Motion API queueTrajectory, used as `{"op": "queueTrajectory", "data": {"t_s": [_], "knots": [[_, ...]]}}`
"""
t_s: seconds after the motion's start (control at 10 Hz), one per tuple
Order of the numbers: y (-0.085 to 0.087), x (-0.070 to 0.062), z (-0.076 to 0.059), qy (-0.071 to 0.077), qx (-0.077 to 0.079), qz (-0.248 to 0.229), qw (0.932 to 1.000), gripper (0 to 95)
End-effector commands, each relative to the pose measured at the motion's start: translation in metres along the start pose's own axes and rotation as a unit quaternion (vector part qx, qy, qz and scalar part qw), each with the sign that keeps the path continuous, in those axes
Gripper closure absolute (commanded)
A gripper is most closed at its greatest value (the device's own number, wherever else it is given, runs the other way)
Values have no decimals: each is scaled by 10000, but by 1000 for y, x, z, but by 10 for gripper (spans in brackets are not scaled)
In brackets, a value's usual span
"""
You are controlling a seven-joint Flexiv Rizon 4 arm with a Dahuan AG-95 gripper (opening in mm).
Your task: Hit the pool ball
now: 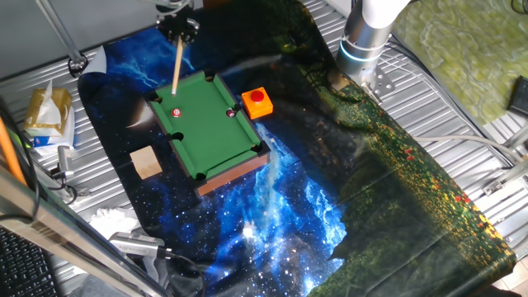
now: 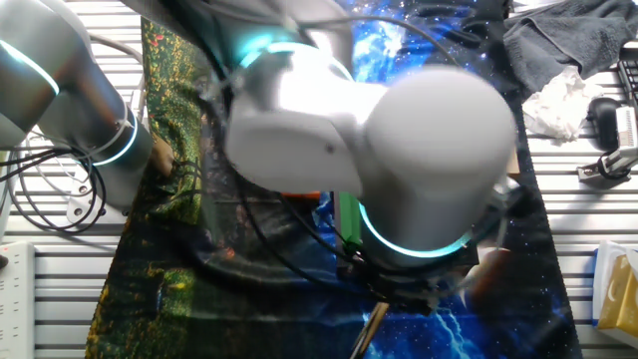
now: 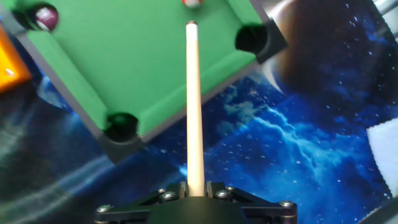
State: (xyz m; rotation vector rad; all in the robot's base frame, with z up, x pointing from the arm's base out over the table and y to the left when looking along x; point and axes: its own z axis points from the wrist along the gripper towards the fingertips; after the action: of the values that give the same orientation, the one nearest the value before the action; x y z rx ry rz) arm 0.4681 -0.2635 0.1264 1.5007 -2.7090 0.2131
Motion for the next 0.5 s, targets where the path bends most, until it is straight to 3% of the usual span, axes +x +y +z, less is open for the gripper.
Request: {"op": "queueTrajectory", "data": {"t_s": [0.1, 0.5], "knots": [[-1, -1, 3, -49, 4, 6, 10000, 950], [-1, -9, 8, 16, 17, 5, 10000, 950]]}}
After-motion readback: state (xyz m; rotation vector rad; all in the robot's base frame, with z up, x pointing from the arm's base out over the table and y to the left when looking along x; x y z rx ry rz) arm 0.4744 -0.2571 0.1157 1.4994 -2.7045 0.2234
